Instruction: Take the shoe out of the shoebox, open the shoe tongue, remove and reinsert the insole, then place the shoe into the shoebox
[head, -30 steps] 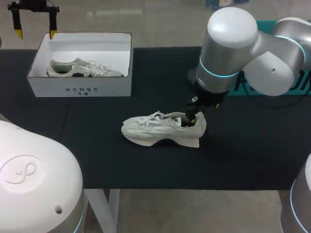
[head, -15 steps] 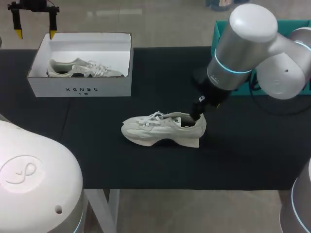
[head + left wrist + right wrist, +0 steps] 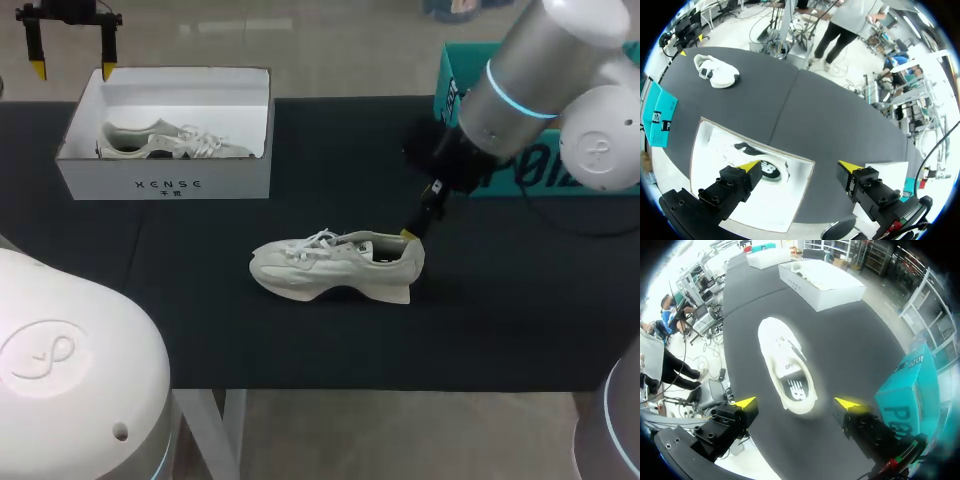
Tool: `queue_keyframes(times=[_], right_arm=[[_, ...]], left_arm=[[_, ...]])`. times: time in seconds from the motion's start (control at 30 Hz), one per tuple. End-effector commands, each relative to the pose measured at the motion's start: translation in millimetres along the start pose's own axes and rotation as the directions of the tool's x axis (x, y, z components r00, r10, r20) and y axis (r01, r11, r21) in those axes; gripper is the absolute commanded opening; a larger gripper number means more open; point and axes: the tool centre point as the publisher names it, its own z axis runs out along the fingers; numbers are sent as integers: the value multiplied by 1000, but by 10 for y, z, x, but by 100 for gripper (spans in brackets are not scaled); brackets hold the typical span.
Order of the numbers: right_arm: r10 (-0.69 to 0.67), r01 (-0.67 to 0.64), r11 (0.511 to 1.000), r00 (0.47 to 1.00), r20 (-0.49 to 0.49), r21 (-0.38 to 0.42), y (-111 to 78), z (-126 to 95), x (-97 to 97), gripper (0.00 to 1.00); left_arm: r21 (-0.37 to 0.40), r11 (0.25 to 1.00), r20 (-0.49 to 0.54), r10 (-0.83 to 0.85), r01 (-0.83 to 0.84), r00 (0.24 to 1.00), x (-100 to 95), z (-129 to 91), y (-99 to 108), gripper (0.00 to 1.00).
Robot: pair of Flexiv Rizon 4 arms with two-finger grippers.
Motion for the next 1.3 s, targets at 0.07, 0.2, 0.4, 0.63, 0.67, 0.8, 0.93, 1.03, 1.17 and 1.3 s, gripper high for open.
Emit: queue_keyframes(times=[0.07, 0.2, 0.4, 0.63, 0.67, 0.8, 0.93, 1.03, 1.17, 1.3], right_arm=[[-272, 228, 956, 925, -264, -185, -90, 20, -56, 100], [-272, 228, 956, 925, -264, -185, -90, 20, -56, 100], [-283, 231, 949, 926, -250, -215, -117, 27, -106, 100], [-256, 218, 938, 960, -114, -268, -261, 176, -317, 100], [-249, 212, 943, 961, -122, -257, -277, 223, -321, 100], [-242, 204, 947, 961, -135, -247, -290, 266, -326, 100], [-242, 204, 947, 961, -135, -247, -290, 266, -326, 100], [-242, 204, 947, 961, -135, -247, -290, 266, -326, 100], [-242, 204, 947, 961, -135, -247, -290, 266, -326, 100], [-225, 193, 929, 972, -69, -317, -363, 375, -354, 100]], left_arm=[[-3, 1000, 0, 0, 0, 1000, 6, 3, -4, 100], [-3, 1000, 0, 0, 0, 1000, 6, 3, -4, 100], [-3, 1000, 0, 0, 0, 1000, 6, 3, -4, 100], [-3, 1000, 0, 0, 0, 1000, 6, 3, -4, 100], [-3, 1000, 0, 0, 0, 1000, 6, 3, -4, 100], [-3, 1000, 0, 0, 0, 1000, 6, 3, -4, 100], [-3, 1000, 0, 0, 0, 1000, 6, 3, -4, 100], [-3, 1000, 0, 0, 0, 1000, 6, 3, -4, 100], [-3, 1000, 0, 0, 0, 1000, 6, 3, -4, 100], [-3, 1000, 0, 0, 0, 1000, 6, 3, -4, 100]])
